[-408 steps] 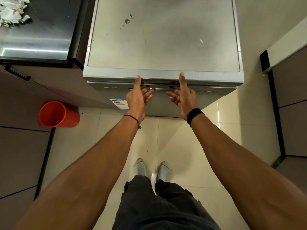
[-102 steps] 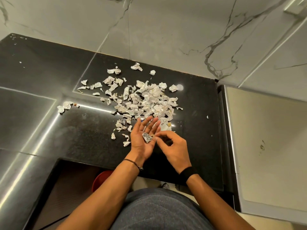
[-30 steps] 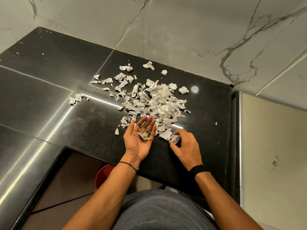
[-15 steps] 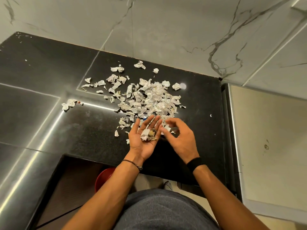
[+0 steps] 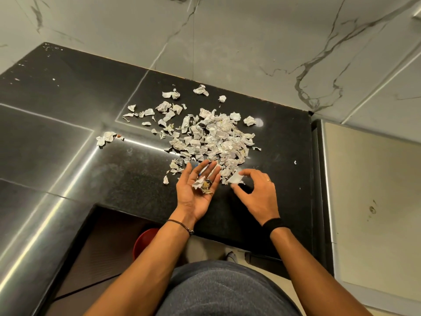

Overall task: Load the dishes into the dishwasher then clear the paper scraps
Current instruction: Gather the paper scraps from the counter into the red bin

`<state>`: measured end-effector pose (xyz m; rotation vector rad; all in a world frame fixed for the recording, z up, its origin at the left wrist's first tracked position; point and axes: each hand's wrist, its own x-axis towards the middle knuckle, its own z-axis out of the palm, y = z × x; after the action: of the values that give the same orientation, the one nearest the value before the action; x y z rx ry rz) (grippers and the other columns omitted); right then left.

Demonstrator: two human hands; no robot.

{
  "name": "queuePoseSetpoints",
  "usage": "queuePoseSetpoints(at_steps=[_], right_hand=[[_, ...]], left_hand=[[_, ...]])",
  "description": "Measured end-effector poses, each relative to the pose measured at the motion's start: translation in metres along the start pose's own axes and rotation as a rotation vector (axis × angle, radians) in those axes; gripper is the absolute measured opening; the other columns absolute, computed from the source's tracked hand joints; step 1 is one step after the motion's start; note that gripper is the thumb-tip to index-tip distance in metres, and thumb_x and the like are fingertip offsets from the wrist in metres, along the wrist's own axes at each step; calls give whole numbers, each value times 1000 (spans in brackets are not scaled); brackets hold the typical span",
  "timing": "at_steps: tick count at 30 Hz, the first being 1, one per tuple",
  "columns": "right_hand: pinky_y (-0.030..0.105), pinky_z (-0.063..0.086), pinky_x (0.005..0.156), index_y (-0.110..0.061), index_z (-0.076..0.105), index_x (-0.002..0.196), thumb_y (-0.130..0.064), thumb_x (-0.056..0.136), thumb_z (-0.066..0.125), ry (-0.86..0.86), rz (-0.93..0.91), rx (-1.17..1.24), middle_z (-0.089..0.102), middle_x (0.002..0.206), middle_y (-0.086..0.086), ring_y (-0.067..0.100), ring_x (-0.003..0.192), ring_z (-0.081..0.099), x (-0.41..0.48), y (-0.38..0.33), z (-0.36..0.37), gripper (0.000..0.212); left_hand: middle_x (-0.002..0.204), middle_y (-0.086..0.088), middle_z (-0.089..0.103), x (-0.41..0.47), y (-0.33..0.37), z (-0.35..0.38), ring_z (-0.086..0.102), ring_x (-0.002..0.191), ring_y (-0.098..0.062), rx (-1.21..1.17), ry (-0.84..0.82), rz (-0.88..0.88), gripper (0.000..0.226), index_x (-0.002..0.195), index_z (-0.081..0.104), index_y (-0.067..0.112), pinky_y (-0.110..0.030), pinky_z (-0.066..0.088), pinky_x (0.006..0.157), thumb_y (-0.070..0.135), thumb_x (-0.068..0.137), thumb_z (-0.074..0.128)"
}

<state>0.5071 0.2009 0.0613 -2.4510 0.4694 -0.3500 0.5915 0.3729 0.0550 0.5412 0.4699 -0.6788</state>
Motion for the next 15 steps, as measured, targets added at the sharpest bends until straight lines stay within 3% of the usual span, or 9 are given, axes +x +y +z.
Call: queuePoseSetpoints(at_steps=[3, 7, 9, 12, 15], right_hand=[[25, 45, 97, -25, 66, 113, -36, 80, 83, -41, -126, 198, 65, 113, -17, -2, 109, 54, -3, -21, -12, 38], [26, 41, 105, -25, 62, 125, -45, 78, 83, -251, -322, 206, 64, 125, -14, 7, 120, 55, 2, -40, -14, 55], [20, 40, 104, -28, 62, 126, -45, 78, 84, -270, -235, 268, 63, 125, -18, 4, 119, 55, 3, -32, -16, 55], [13, 42, 92, -26, 67, 115, -37, 82, 83, -116, -120, 252, 65, 114, -18, -3, 104, 58, 3, -8, -19, 38], [30, 45, 96, -25, 71, 115, -34, 87, 77, -137, -136, 32, 67, 113, -10, 7, 105, 56, 8, 14, -8, 31]], left_hand=[[137, -20, 64, 2, -6, 4, 59, 130, -35, 42, 3, -5, 53, 127, 64, 4, -40, 53, 99, 48, 100, 54], [132, -19, 66, 1, -13, 9, 67, 114, -32, 33, -34, -54, 55, 122, 67, 6, -41, 57, 95, 54, 99, 54], [129, -19, 66, -1, -14, 8, 68, 109, -33, -21, -59, -81, 54, 116, 71, 4, -42, 59, 93, 53, 99, 55], [133, -21, 63, -1, -17, 4, 64, 121, -39, -79, -67, -90, 51, 112, 72, 1, -44, 58, 96, 47, 99, 55], [133, -20, 64, -3, -21, 0, 62, 126, -37, -88, -65, -70, 47, 109, 73, 1, -44, 56, 99, 44, 97, 58]])
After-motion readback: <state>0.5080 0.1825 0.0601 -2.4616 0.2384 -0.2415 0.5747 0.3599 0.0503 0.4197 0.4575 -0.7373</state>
